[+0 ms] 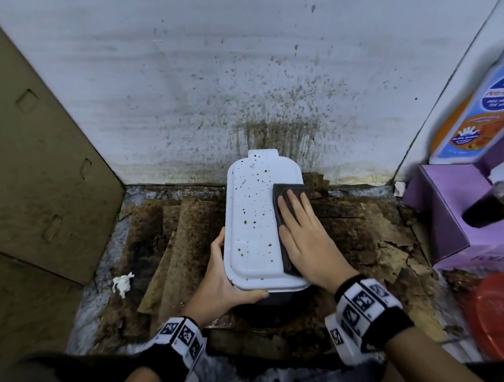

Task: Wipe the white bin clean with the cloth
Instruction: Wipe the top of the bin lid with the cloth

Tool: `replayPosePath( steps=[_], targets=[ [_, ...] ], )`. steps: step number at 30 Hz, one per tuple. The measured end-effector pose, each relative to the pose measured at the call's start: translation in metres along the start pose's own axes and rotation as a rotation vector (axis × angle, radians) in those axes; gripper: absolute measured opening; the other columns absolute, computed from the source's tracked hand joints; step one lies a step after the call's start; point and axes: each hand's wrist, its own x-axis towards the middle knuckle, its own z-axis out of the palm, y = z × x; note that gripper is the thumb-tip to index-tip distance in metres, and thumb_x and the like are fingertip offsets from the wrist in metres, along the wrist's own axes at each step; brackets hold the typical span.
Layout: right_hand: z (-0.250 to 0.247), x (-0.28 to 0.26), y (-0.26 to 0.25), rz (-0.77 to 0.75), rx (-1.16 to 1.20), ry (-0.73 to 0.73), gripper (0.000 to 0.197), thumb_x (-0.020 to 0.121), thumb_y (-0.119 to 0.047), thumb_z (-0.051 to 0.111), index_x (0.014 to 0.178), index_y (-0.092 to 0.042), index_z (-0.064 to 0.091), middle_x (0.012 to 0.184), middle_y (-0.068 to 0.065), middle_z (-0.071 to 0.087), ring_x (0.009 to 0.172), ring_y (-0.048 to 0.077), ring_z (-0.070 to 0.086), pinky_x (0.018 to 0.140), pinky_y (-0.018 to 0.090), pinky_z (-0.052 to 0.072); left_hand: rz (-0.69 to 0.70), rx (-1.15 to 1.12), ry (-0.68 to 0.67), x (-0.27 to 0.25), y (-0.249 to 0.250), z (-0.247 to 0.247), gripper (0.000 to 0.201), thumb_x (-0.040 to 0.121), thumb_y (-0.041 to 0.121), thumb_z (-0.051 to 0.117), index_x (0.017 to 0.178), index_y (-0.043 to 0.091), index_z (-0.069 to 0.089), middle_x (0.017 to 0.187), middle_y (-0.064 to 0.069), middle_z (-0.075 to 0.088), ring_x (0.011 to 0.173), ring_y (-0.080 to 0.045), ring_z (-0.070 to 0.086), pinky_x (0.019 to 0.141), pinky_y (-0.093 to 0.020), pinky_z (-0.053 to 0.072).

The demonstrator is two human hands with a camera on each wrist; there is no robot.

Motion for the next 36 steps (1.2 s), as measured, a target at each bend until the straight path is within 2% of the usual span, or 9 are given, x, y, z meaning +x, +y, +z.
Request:
replayPosePath(
  steps=[5,10,15,20,22,28,32,34,36],
  targets=[
    [-0.008,0.028,0.002,0.026,0.072,-0.055,0.058,0.111,-0.031,0.025,0.161,-0.015,0.001,0.168,-0.002,-0.016,0.149,0.015,-0.028,0.127,0.041,-0.002,-0.012,0.014,0.006,-0.001,0.001,-0.001,0.144,0.059,0.046,0.100,0.156,0.043,-0.006,0.165,0.022,0.019,0.149,0.003,0.027,0.122,-0.044,0.035],
    [0.003,0.007,-0.004,0.015,0.059,0.005,0.057,0.111,-0.031,0.024,0.161,-0.015,0.002,0.168,-0.002,-0.013,0.152,0.016,-0.027,0.128,0.040,-0.001,-0.009,0.023,0.022,-0.003,0.001,0.000,0.141,0.058,0.045,0.100,0.156,0.042,-0.003,0.164,0.020,0.022,0.149,0.002,0.029,0.121,-0.042,0.036],
    [0.016,-0.028,-0.024,0.008,-0.086,0.143,0.059,0.107,-0.035,0.020,0.161,-0.014,0.011,0.170,0.000,0.001,0.156,0.014,-0.012,0.127,0.037,0.001,0.006,0.060,0.056,-0.004,0.001,0.001,0.143,0.054,0.051,0.100,0.156,0.042,-0.001,0.164,0.022,0.024,0.148,0.002,0.030,0.120,-0.042,0.038],
    [0.025,-0.030,-0.037,0.041,-0.248,0.225,0.057,0.105,-0.028,0.027,0.158,-0.006,0.023,0.167,0.011,0.019,0.156,0.024,0.010,0.125,0.041,0.014,-0.021,0.157,0.133,-0.008,0.007,0.002,0.151,0.039,0.075,0.091,0.158,0.047,0.002,0.153,0.025,0.043,0.137,-0.002,0.047,0.105,-0.036,0.049],
    [0.026,-0.028,-0.044,0.041,-0.283,0.227,0.057,0.105,-0.027,0.028,0.157,-0.005,0.026,0.166,0.013,0.023,0.155,0.026,0.015,0.124,0.042,0.017,-0.037,0.182,0.147,-0.009,0.008,0.002,0.151,0.037,0.077,0.090,0.157,0.049,0.002,0.150,0.024,0.046,0.133,-0.005,0.050,0.102,-0.037,0.050],
    [0.038,-0.022,-0.076,0.015,-0.302,0.153,0.059,0.106,-0.031,0.021,0.159,-0.006,0.020,0.167,0.012,0.019,0.156,0.027,0.014,0.124,0.042,0.020,-0.022,0.172,0.159,-0.007,0.006,0.003,0.134,0.058,0.059,0.091,0.158,0.049,0.003,0.148,0.022,0.049,0.129,-0.003,0.054,0.101,-0.033,0.050],
    [0.050,-0.010,-0.098,0.010,-0.259,0.150,0.060,0.104,-0.030,0.021,0.158,-0.004,0.022,0.166,0.015,0.023,0.155,0.029,0.019,0.123,0.044,0.024,-0.010,0.143,0.173,-0.008,0.008,0.003,0.101,0.076,0.069,0.061,0.158,0.048,0.007,0.149,0.021,0.045,0.130,-0.002,0.053,0.098,-0.019,0.043],
    [0.052,-0.007,-0.103,0.008,-0.250,0.143,0.060,0.103,-0.030,0.023,0.158,-0.004,0.024,0.165,0.015,0.024,0.154,0.029,0.020,0.123,0.044,0.025,-0.011,0.140,0.167,-0.009,0.009,0.001,0.101,0.076,0.070,0.057,0.160,0.044,0.008,0.155,0.013,0.046,0.132,-0.007,0.054,0.099,-0.022,0.042],
    [0.052,-0.006,-0.103,-0.001,-0.237,0.126,0.061,0.103,-0.032,0.023,0.158,-0.005,0.022,0.166,0.014,0.023,0.155,0.029,0.018,0.123,0.044,0.023,-0.001,0.150,0.148,-0.009,0.008,-0.001,0.108,0.074,0.069,0.062,0.161,0.043,0.004,0.158,0.011,0.043,0.134,-0.006,0.052,0.101,-0.022,0.042]
  ],
)
